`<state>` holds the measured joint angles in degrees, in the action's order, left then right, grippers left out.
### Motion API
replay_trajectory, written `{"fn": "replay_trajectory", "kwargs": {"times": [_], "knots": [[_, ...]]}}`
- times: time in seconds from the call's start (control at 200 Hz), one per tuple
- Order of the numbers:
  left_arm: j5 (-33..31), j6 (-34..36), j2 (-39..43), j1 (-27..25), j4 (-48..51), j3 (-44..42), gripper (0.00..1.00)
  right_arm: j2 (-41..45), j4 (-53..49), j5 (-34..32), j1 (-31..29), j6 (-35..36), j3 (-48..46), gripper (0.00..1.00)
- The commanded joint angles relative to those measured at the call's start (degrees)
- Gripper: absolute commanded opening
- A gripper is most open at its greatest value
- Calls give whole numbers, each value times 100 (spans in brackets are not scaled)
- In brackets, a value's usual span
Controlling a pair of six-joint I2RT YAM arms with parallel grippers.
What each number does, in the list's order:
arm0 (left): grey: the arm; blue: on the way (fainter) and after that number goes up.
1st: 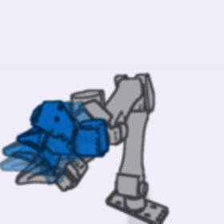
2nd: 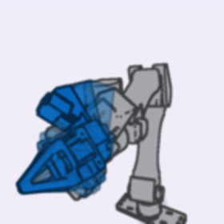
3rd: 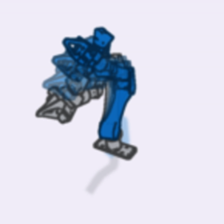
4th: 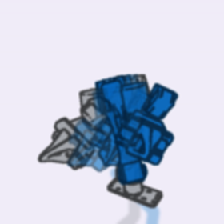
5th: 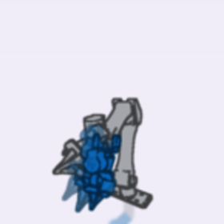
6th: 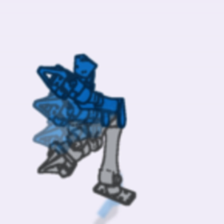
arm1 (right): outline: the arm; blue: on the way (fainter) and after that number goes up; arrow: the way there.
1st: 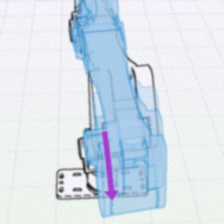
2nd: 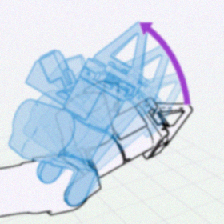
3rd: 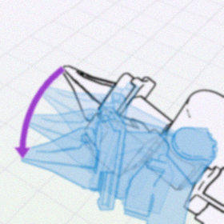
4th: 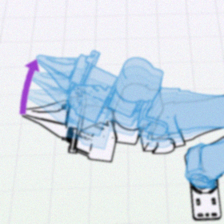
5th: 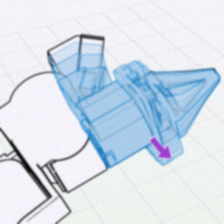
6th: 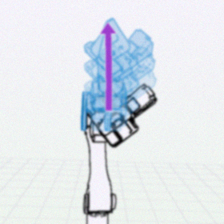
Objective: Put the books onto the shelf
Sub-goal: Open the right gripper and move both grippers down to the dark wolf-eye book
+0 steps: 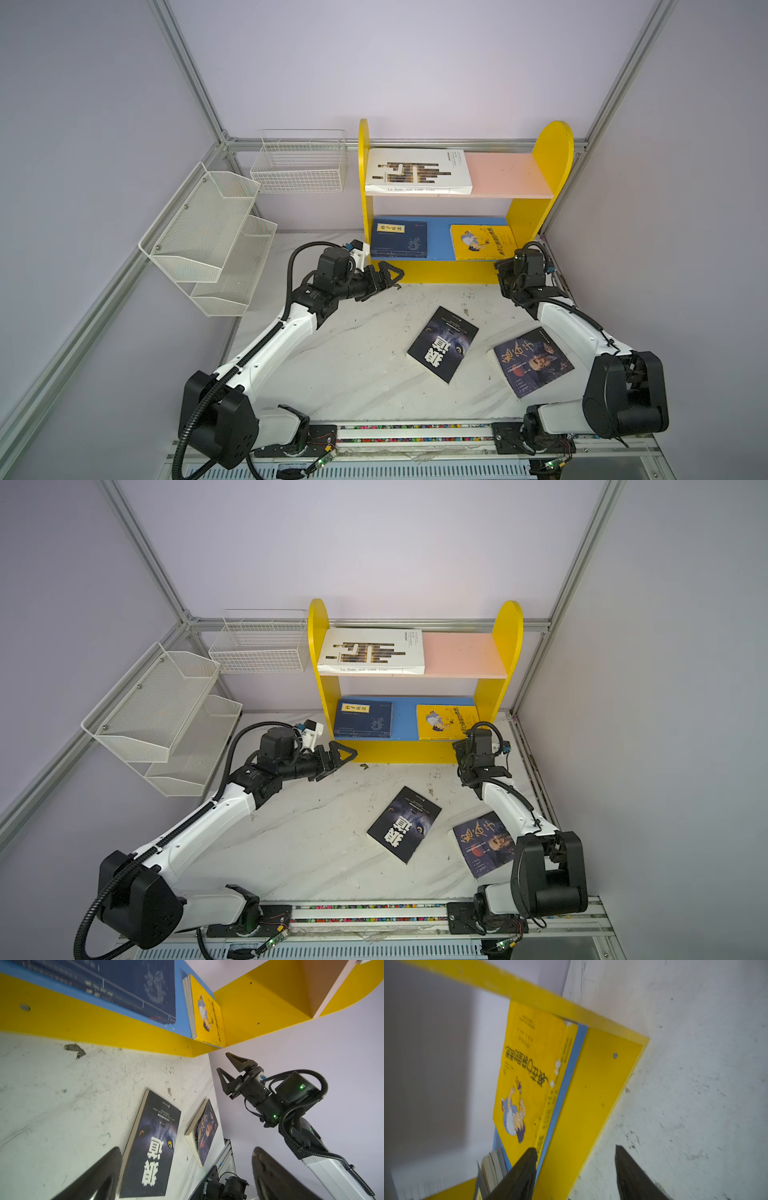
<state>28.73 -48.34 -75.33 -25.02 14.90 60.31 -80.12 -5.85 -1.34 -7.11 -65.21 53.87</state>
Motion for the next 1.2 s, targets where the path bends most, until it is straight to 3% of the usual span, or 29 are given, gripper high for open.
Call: {"fn": "replay_trajectory", "kwargs": {"times": [0.0,0.155,0.22,0.45,0.8,1.085,1.195], "knots": [[-450,531,48,-369,220,-436,99,198,-1056,924,-137,1378,-189,63],[-807,790,-414,-827,250,-378,100,974,-1395,1310,-605,1850,-769,67],[-820,870,-836,-964,233,-253,100,1216,-1252,1546,-826,1764,-1079,67],[-928,614,-1949,-1280,-2,-57,95,1394,-1003,1471,-1565,1476,-1848,67],[-1170,240,-2958,-1578,13,277,83,1844,-1210,1301,-1602,896,-2761,66],[-827,211,-3670,-1726,41,712,66,1512,207,1963,-1650,743,-3350,64],[-494,118,-3788,-1744,-240,747,63,1830,738,2281,-1690,625,-3328,64]]}}
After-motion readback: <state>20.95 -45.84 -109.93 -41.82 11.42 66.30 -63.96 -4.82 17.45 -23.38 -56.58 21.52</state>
